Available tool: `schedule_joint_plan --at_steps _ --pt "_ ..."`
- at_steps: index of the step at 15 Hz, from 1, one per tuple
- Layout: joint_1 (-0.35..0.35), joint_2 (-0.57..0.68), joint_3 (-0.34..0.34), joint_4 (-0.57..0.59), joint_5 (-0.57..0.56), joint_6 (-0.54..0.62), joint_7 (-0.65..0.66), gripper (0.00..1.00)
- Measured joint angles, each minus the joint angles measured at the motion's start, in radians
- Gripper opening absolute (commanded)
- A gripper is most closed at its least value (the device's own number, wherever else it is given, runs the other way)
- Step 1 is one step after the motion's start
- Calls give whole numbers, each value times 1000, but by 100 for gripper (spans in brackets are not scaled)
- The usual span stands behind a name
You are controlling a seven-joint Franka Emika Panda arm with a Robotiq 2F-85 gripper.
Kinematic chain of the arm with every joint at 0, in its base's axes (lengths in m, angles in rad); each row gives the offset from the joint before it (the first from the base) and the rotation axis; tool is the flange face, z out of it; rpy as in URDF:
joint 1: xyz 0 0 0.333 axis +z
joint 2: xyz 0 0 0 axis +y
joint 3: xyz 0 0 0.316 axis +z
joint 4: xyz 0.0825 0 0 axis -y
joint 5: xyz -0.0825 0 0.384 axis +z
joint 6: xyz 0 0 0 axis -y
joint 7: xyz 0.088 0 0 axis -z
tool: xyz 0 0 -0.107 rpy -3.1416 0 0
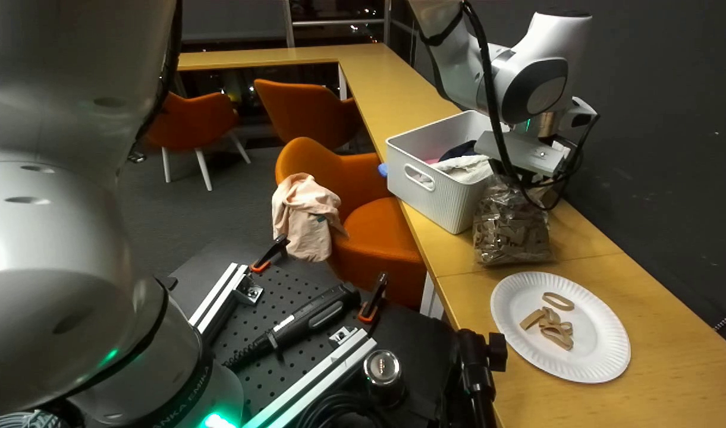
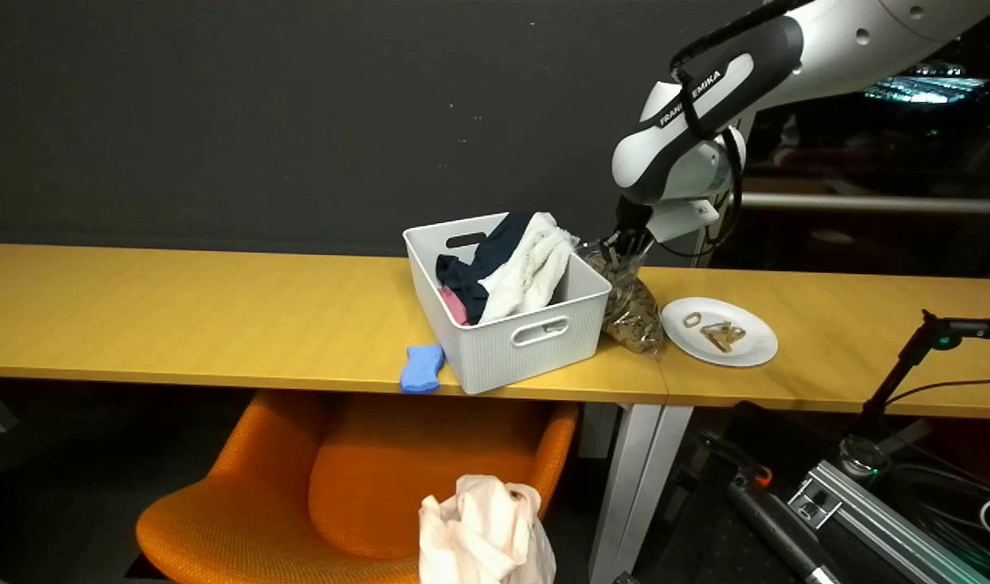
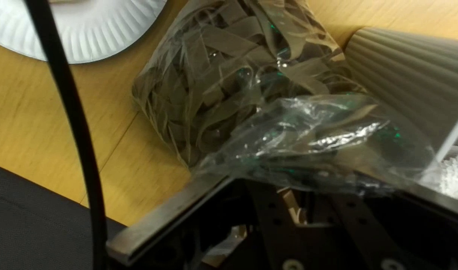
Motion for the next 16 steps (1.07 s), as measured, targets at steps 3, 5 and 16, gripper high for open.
schedule_joint_plan --at_steps 3,5,16 --pt "2 15 0 2 0 0 0 23" --pt "4 25 0 3 0 0 0 43" --pt "4 42 0 2 0 0 0 100"
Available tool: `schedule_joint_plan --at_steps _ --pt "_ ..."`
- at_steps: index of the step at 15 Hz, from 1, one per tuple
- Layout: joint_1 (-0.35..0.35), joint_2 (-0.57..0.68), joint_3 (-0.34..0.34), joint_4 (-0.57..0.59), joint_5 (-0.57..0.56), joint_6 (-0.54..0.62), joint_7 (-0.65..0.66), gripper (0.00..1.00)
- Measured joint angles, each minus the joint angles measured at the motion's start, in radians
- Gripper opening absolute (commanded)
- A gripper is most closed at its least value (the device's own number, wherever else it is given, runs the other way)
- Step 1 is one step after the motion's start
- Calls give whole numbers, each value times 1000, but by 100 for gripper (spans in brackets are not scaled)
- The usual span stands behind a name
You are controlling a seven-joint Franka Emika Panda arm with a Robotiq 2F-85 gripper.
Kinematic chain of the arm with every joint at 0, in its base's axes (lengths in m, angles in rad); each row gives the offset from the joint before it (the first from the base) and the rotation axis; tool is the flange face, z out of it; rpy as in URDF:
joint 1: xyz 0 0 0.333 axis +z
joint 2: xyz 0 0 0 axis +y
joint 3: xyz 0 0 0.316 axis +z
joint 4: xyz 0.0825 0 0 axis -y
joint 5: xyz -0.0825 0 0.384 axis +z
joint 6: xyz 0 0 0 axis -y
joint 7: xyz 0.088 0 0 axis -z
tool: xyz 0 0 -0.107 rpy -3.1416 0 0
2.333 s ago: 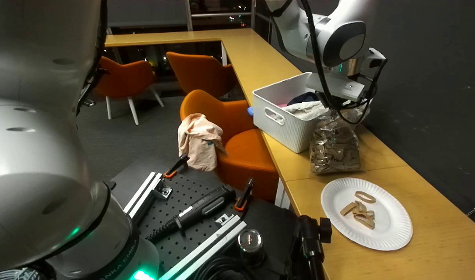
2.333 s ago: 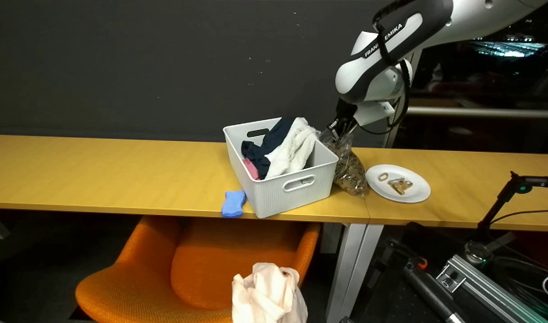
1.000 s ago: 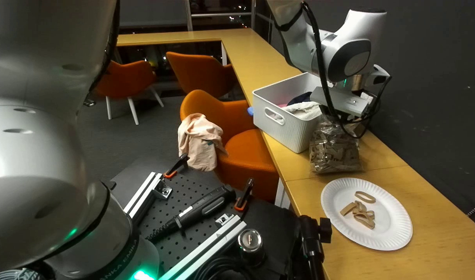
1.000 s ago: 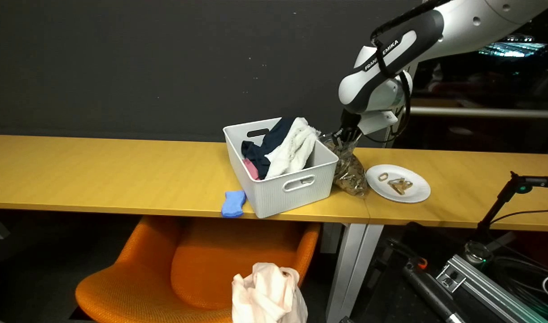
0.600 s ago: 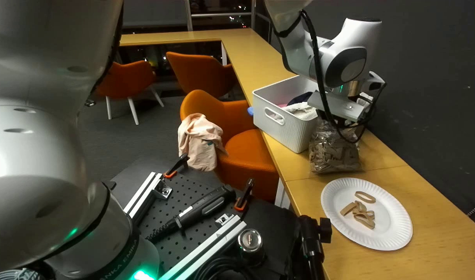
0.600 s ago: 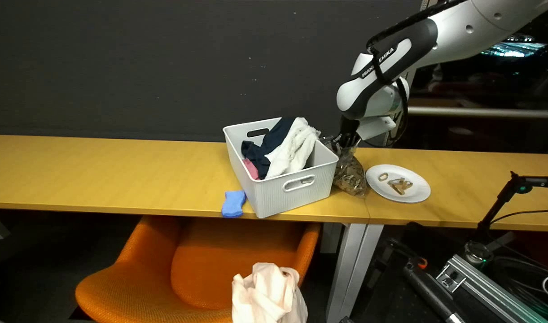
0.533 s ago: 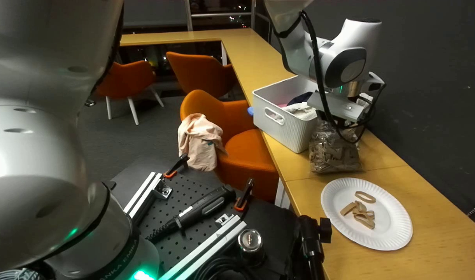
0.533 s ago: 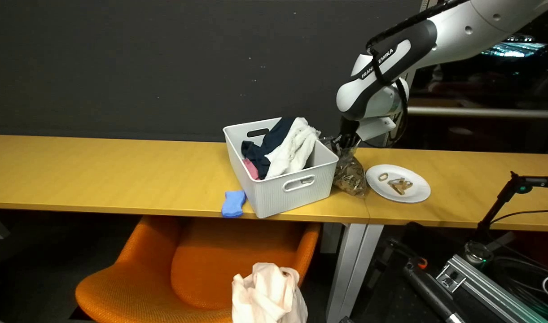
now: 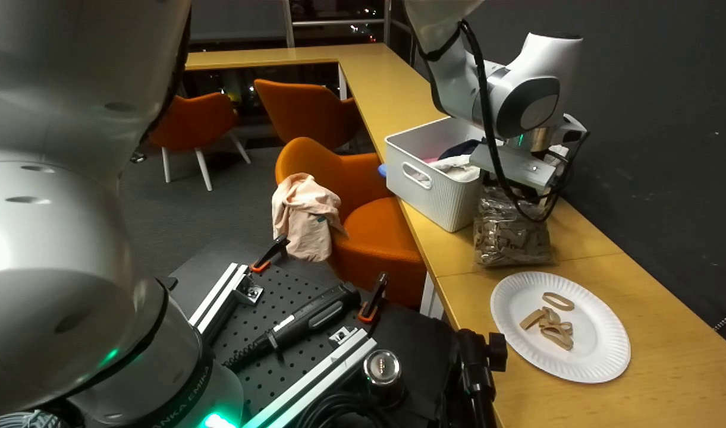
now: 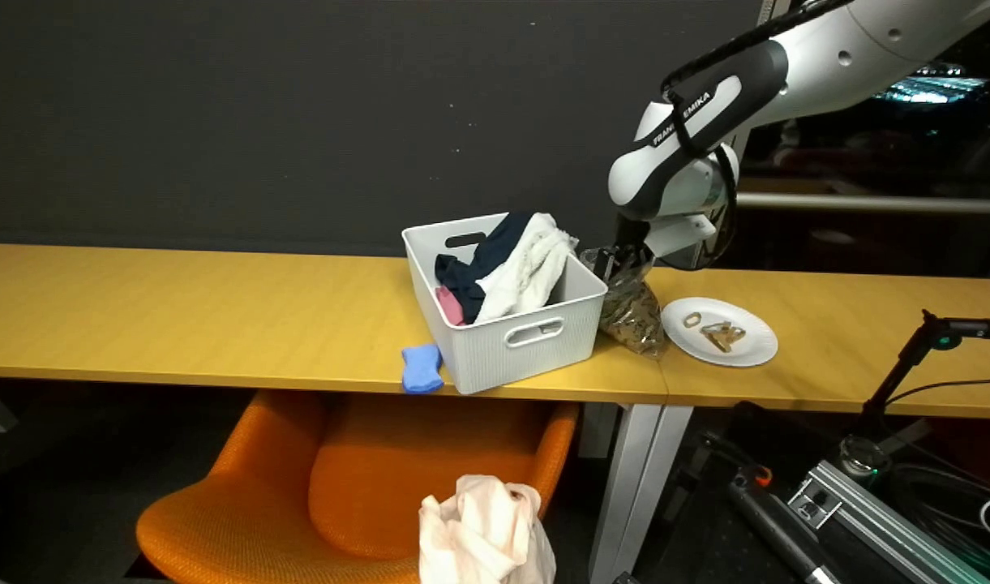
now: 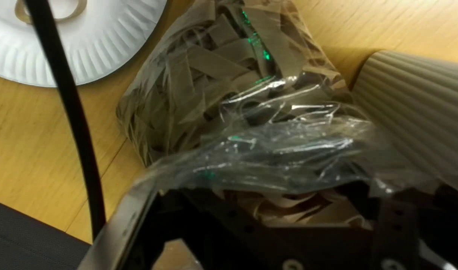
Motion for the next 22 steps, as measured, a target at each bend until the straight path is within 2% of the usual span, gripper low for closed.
schedule_joint_plan --at_steps 1,3,13,22 --pt "0 1 0 -2 0 0 0 100" --pt "0 7 -1 -3 -3 0 0 77" --pt "2 14 -1 1 -3 1 0 1" --pt "-16 -53 -8 -4 -2 2 -1 1"
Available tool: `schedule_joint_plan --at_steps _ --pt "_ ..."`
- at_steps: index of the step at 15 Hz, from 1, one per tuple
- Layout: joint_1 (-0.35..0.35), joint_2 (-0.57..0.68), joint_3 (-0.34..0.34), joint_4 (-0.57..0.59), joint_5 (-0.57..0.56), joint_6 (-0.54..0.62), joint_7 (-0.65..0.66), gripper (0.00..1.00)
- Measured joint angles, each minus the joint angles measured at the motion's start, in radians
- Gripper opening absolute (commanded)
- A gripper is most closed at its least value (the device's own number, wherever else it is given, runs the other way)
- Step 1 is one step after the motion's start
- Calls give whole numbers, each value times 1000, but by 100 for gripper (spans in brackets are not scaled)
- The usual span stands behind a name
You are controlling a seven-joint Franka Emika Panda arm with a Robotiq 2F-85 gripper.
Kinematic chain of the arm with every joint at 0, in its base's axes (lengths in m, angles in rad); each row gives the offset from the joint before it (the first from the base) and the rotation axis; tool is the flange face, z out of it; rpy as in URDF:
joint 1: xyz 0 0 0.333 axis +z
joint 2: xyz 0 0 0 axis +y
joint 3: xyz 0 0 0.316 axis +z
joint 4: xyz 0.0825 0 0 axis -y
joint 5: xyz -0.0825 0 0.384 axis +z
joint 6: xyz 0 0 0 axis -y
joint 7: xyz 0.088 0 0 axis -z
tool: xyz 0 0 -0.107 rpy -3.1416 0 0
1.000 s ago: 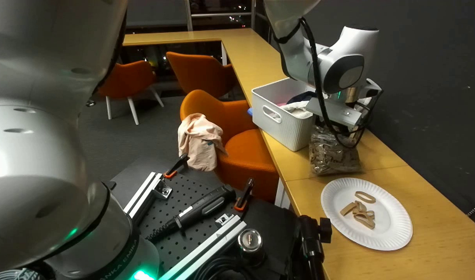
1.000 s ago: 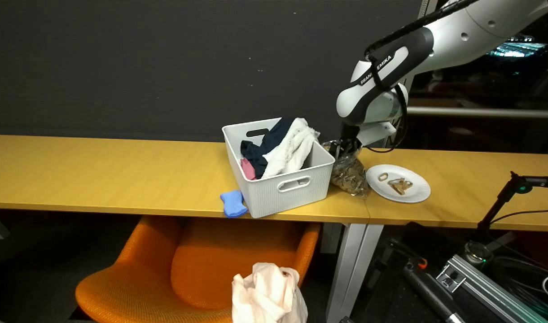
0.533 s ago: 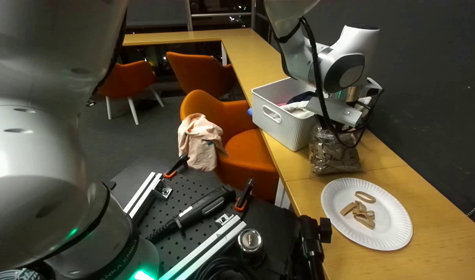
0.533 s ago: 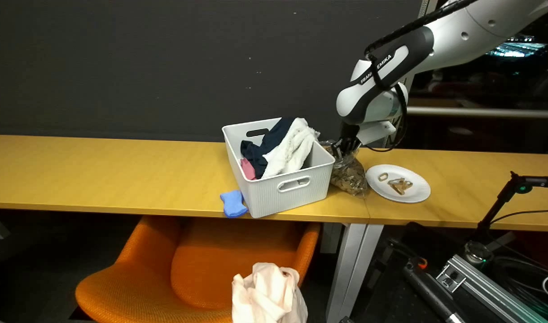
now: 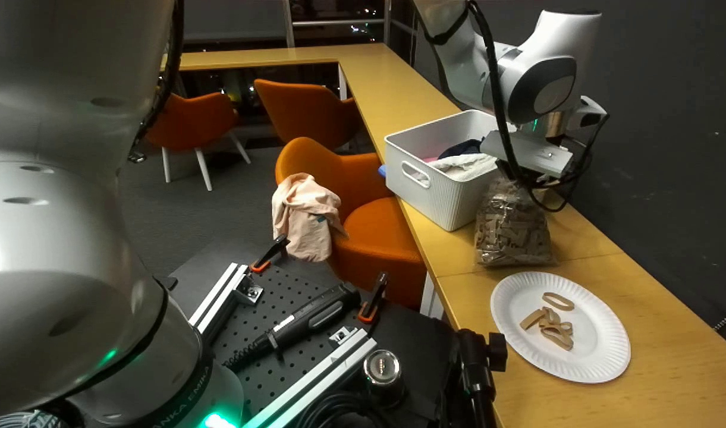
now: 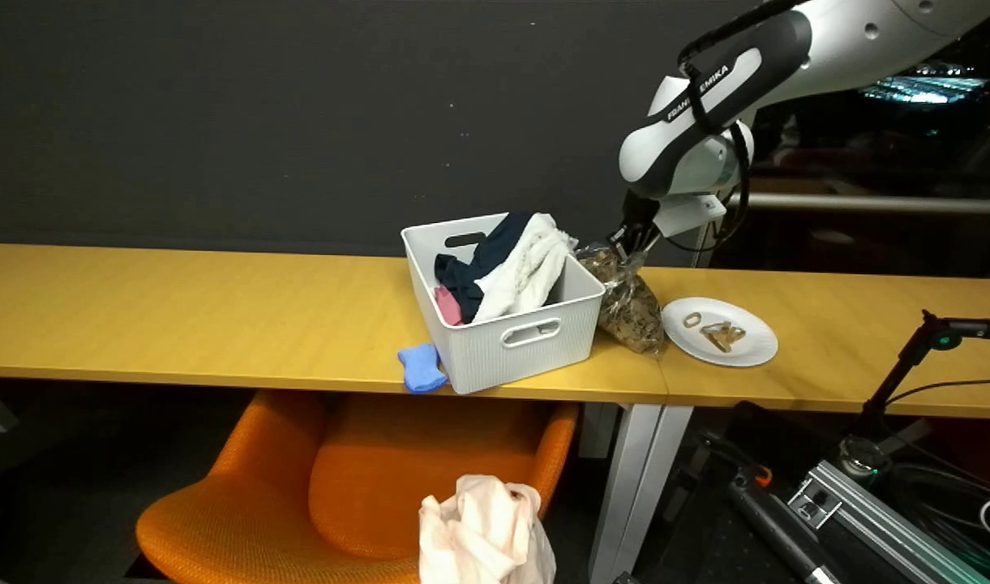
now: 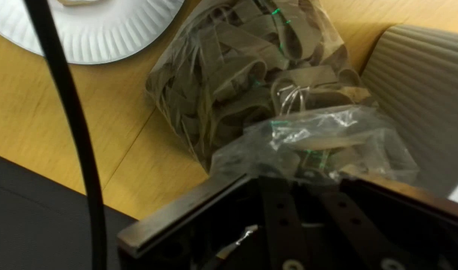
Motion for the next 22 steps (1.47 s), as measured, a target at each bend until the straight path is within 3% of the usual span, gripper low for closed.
schedule_joint_plan --at_steps 13,22 --pt "-17 -175 -3 -26 23 1 -15 1" --pt "-19 -272 -85 -87 21 1 -34 1"
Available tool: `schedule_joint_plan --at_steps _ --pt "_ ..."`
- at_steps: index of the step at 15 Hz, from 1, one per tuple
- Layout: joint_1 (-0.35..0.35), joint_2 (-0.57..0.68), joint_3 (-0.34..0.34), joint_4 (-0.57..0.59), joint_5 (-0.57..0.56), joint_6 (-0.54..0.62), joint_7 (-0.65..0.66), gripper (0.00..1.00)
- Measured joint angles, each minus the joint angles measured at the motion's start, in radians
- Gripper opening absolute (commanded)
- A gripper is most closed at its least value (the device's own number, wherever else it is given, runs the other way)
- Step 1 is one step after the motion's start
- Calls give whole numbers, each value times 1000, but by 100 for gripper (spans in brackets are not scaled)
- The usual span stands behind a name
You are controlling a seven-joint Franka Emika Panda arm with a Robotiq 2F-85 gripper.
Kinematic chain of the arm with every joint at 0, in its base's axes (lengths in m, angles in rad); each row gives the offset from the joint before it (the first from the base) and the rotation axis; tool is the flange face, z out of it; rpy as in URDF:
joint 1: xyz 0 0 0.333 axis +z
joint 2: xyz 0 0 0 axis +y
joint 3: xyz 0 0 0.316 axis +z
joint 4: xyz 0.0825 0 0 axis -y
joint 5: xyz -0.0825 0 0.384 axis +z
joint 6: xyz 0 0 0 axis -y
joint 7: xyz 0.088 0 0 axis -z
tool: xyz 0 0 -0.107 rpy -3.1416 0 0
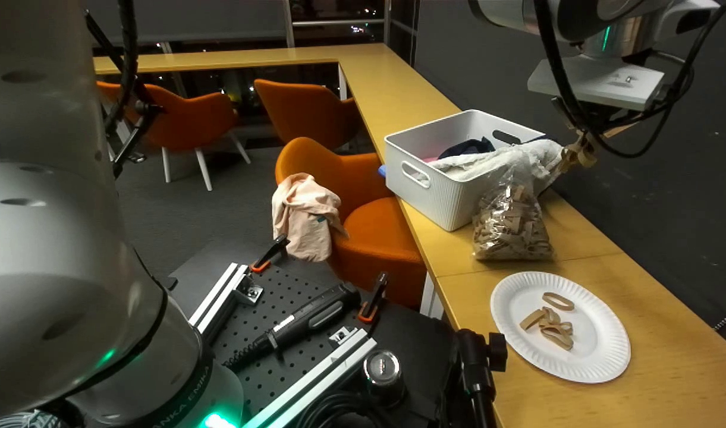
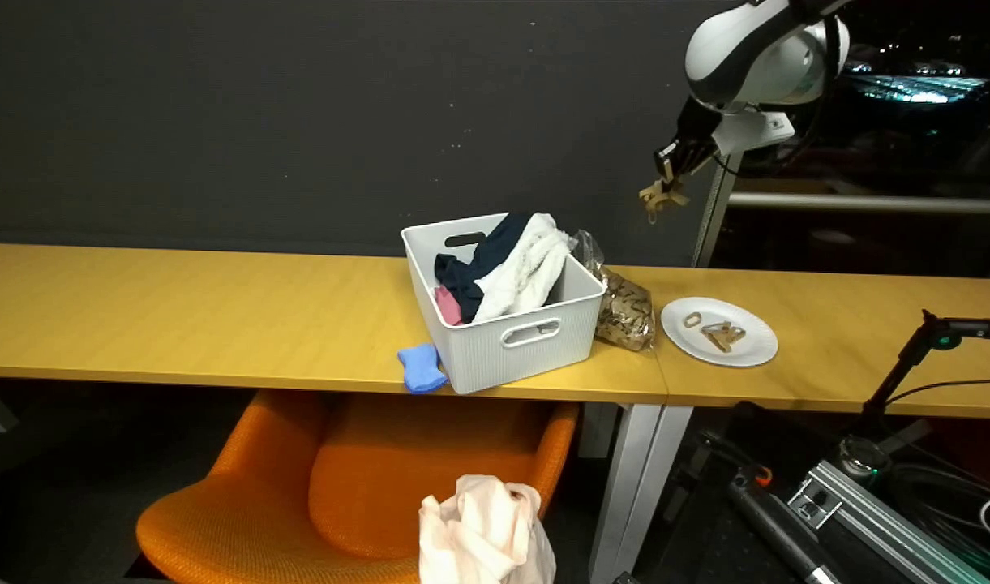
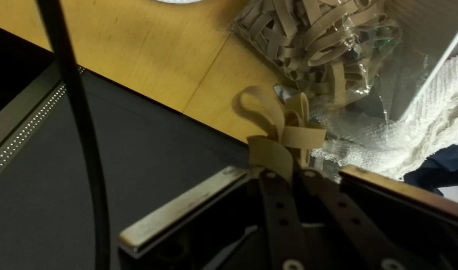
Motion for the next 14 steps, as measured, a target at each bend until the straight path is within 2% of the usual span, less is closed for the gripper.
schedule_joint_plan --at_steps 4,9,14 --pt "0 -32 -60 -79 -25 0 0 1" --pt "-2 -66 -140 -235 -106 10 1 1" --pt "-4 -64 -155 -354 -113 92 4 1"
